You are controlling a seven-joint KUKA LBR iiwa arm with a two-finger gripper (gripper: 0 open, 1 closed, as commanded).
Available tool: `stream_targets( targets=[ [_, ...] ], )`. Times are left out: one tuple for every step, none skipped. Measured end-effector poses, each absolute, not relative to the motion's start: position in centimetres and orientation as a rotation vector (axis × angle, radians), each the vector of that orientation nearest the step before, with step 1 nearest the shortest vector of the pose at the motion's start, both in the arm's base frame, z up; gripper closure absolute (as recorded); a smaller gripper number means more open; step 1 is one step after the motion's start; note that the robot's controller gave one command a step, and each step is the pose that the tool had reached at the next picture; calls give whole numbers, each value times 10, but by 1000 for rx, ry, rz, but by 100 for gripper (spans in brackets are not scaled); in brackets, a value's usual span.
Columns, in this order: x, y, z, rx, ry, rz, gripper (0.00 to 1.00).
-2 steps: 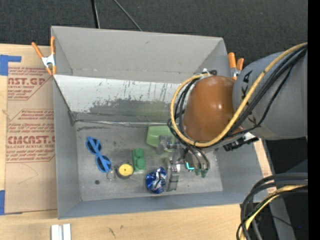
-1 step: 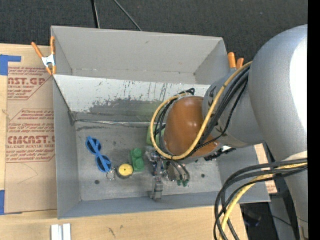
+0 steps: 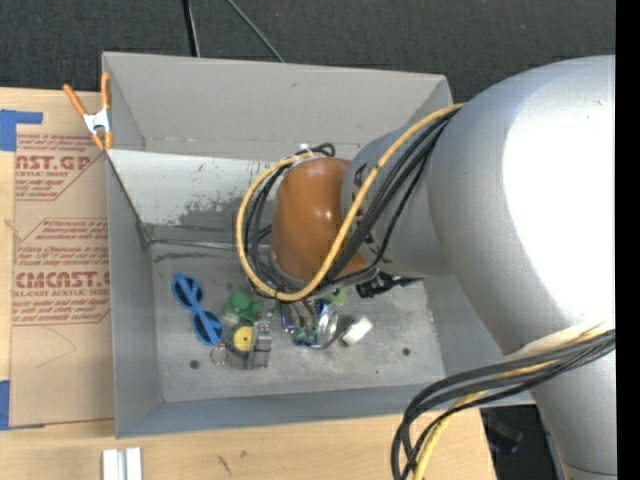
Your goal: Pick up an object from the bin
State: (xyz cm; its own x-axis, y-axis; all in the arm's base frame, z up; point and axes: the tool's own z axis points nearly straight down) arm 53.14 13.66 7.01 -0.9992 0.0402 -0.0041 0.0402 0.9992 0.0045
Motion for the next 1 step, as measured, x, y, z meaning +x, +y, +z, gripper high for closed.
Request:
stream_targets(
  targets=[
    [531, 133, 70, 69, 3139, 2, 100]
  ],
)
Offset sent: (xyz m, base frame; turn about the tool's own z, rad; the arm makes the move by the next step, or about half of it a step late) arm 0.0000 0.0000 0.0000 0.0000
